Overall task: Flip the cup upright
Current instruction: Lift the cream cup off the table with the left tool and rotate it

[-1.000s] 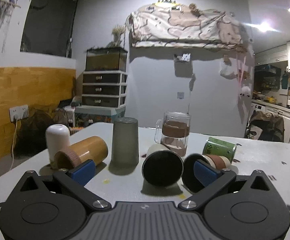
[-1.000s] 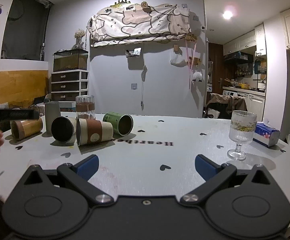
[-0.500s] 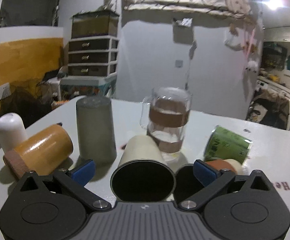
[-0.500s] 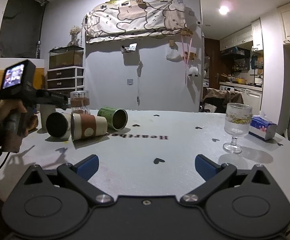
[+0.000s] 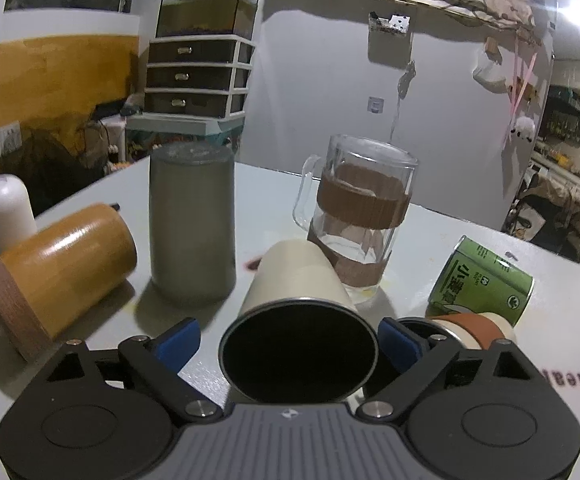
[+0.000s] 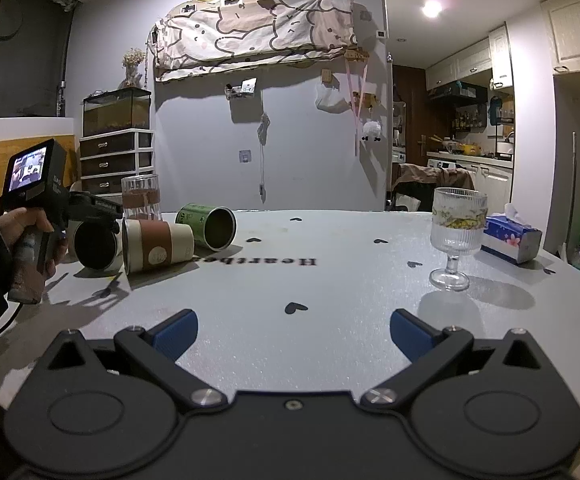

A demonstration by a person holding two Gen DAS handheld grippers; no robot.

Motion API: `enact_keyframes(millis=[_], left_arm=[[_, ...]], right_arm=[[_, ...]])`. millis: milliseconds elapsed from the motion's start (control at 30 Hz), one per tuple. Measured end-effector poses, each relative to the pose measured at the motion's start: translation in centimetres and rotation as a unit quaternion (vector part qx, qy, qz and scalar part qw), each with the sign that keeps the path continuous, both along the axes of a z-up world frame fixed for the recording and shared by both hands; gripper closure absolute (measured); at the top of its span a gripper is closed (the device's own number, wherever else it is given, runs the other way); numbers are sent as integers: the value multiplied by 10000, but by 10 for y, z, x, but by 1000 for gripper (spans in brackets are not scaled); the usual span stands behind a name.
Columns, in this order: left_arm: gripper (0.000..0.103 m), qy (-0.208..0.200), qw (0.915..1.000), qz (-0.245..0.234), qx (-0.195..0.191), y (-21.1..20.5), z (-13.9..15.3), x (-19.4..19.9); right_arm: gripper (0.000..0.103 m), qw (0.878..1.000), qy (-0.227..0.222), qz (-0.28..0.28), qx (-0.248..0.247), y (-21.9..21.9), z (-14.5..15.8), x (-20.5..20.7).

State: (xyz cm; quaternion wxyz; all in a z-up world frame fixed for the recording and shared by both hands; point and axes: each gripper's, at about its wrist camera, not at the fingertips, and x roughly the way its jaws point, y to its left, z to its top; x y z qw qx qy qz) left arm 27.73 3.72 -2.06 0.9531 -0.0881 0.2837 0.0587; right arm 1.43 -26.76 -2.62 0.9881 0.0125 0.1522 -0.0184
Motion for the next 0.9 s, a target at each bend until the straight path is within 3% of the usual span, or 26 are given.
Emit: enact_keyframes(millis=[100,367,500,900], left_arm=[[18,-3,9998,-83,-205,3,-2,-3],[18,70,9996,-260,43,9,2,-33],[18,45,9989,-421,184,14,2,-68],[18,-121,9915,-1295,59,15,-1,-176]], right_arm=[[0,10000,-6,1,-5,0,0,0],[0,10000,-18,23,-4,-1,2,0],[0,10000,-34,47,7,-1,4,-1],[0,9998,51,164,70,8,6,5]])
